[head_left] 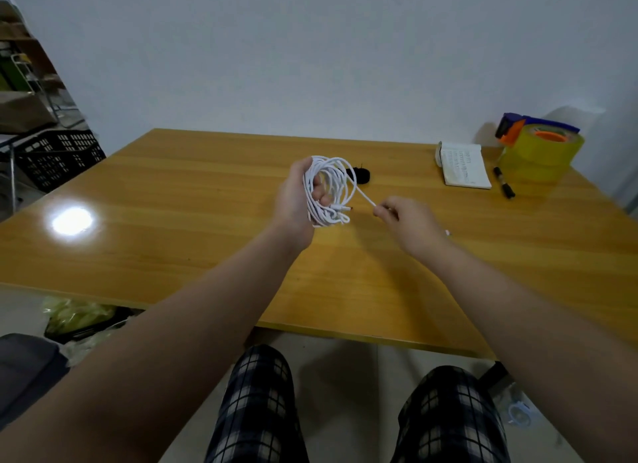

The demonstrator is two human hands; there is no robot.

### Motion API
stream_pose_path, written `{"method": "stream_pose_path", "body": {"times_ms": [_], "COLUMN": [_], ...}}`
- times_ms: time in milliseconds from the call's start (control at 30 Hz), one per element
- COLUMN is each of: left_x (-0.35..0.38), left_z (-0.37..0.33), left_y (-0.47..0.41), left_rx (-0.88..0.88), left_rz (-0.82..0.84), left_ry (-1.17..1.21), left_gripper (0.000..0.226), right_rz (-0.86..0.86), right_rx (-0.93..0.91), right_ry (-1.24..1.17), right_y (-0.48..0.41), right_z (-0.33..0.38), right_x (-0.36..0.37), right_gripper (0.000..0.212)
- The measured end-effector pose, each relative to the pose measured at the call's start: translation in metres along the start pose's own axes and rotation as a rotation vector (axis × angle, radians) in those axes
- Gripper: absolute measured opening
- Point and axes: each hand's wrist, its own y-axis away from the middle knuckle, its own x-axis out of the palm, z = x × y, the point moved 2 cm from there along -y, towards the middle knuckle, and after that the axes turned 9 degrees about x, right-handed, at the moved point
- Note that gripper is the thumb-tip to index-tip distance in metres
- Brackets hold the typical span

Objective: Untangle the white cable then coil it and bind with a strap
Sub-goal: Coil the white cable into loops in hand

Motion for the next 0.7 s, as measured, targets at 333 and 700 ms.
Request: {"method": "stream_pose_path", "body": {"times_ms": [333, 700], "left_x": [-0.010, -0.009], "left_z": [0.007, 0.024], "left_y": [-0.002, -0.002], "left_rx": [-0.040, -0.182], "left_rz": [-0.274, 0.206], "left_ry": [0.086, -0.263], "left_gripper": [0.030, 0.052], "right_rz": [0.026, -0.039], "right_rx": [-0.524, -0.764], "right_ry": [0.645, 0.147], "right_y": [0.016, 0.023], "right_z": [0.014, 0.046], "right_x": [0.018, -0.008], "right_gripper": [0.048, 0.027]}}
